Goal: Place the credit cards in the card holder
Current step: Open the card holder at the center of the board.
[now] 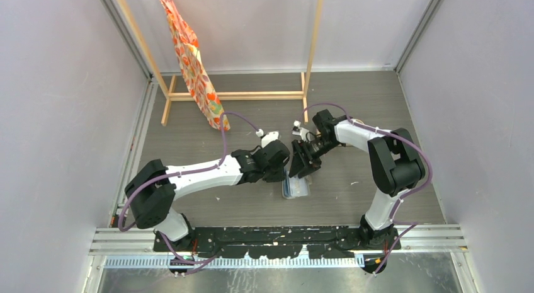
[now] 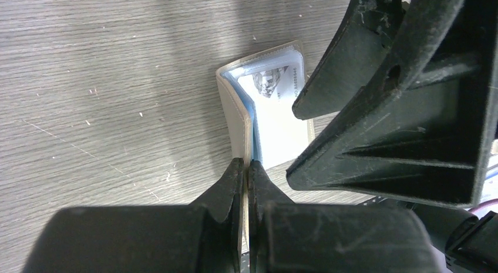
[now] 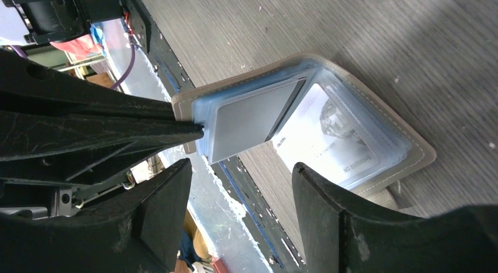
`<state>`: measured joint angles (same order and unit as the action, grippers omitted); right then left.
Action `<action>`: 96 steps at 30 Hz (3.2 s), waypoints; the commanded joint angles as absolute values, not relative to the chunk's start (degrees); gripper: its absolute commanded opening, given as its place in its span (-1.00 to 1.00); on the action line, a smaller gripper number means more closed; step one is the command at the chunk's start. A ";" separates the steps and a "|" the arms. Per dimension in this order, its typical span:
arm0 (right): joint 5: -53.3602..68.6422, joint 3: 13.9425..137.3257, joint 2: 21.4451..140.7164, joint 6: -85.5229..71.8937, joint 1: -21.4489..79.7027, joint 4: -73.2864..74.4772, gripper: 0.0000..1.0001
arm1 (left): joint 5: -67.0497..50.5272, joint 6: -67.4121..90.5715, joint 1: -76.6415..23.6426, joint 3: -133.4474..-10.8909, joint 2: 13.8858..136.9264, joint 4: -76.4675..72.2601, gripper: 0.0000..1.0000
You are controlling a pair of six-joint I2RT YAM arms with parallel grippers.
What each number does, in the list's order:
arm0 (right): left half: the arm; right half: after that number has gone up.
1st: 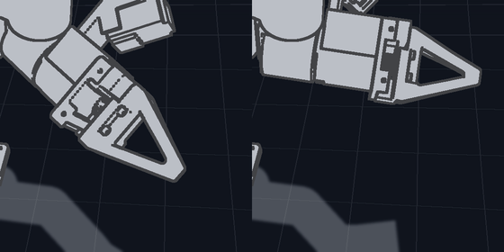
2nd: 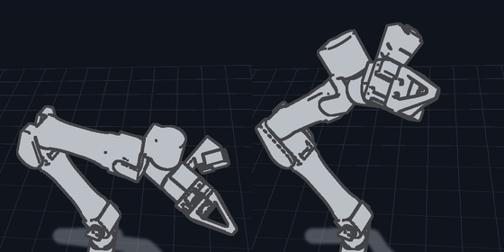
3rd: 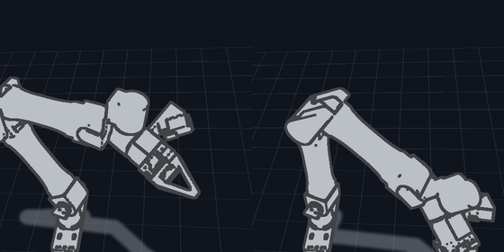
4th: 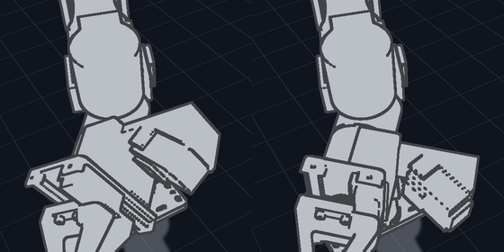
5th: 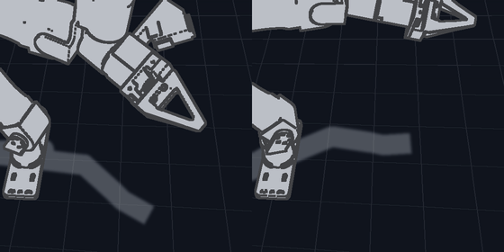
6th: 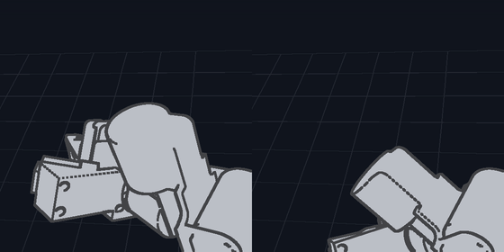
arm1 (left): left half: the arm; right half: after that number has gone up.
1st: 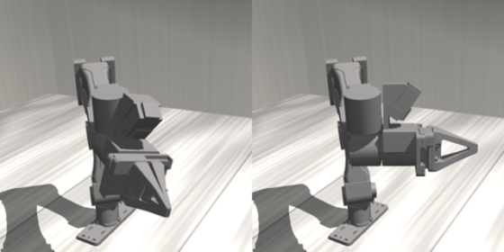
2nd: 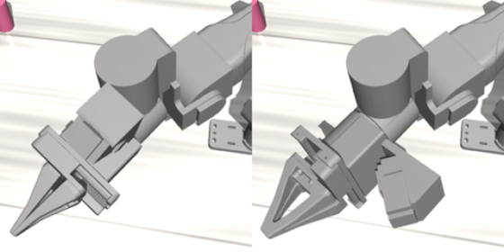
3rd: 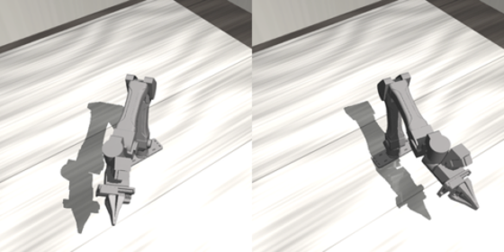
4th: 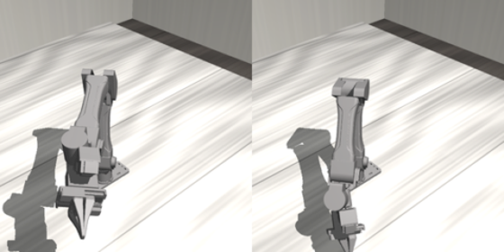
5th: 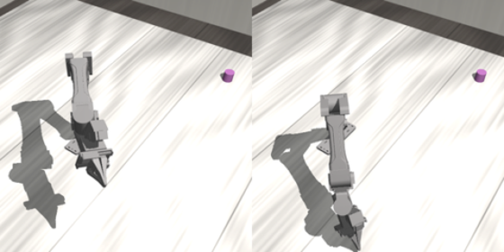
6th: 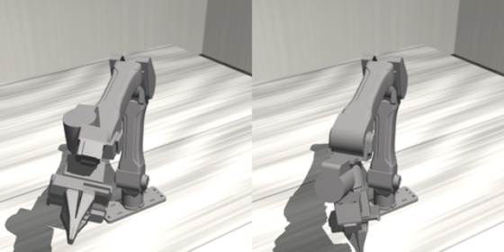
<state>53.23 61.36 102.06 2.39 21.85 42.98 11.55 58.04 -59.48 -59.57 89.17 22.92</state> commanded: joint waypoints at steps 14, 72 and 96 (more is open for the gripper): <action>50.66 62.15 103.54 0.08 21.77 41.19 0.35 | 9.14 59.96 -59.24 -60.42 89.47 16.64 -0.99; 51.35 63.11 108.32 -0.41 18.11 42.52 0.00 | 10.81 58.67 -58.60 -50.95 82.72 16.76 -0.99; 47.96 63.36 108.53 -0.32 19.12 42.80 -0.09 | 12.05 53.64 -56.97 -40.60 65.02 15.98 0.16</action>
<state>50.76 62.04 110.17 -1.43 18.63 42.50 9.52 57.58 -57.25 -38.65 74.02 11.49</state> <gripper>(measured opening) 0.457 0.537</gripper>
